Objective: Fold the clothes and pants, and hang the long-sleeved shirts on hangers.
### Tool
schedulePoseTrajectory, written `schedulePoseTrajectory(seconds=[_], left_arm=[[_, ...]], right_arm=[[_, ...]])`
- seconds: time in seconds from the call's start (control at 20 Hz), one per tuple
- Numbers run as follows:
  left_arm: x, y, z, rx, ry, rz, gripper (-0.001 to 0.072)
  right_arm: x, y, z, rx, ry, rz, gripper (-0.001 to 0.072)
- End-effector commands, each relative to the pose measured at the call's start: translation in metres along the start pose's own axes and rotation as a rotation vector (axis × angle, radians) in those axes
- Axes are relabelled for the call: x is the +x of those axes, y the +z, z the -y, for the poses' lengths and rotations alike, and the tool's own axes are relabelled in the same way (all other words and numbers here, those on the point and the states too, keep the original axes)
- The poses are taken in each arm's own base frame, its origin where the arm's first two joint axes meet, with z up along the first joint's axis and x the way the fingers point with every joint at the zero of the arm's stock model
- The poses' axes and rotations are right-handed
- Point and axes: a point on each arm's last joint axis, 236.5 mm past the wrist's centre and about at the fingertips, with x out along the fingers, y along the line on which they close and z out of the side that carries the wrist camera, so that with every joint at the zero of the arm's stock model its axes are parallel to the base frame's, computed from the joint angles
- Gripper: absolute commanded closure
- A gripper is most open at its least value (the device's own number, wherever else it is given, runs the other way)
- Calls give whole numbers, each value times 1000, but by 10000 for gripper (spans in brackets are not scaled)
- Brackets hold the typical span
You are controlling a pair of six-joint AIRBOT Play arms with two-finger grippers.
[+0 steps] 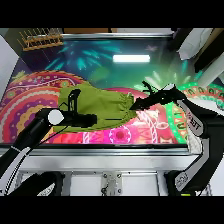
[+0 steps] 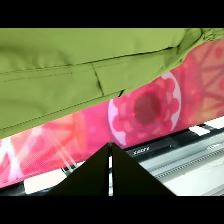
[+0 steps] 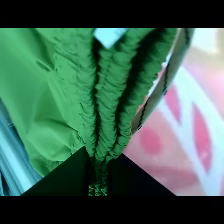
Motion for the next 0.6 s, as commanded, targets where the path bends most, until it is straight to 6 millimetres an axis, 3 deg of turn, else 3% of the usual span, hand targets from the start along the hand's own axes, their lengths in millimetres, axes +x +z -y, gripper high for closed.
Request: schedulePoseTrajectory(seconds=[0.0,0.1,0.15,0.3,0.4,0.55], left_arm=[[0,0,0,0,-1,0,704],[0,0,0,0,0,-1,704],[0,0,0,1,1,0,704],[0,0,0,1,1,0,704],[0,1,0,1,0,3,704],[0,1,0,1,0,3,704]], right_arm=[[-5,15,-24,-62,49,61,691],[-36,31,-29,-76,-28,140,692],[-61,39,-33,-86,-76,196,692],[-176,47,-26,25,-287,410,692],[-260,31,-13,125,-429,560,692],[-371,-19,12,328,-627,768,692]])
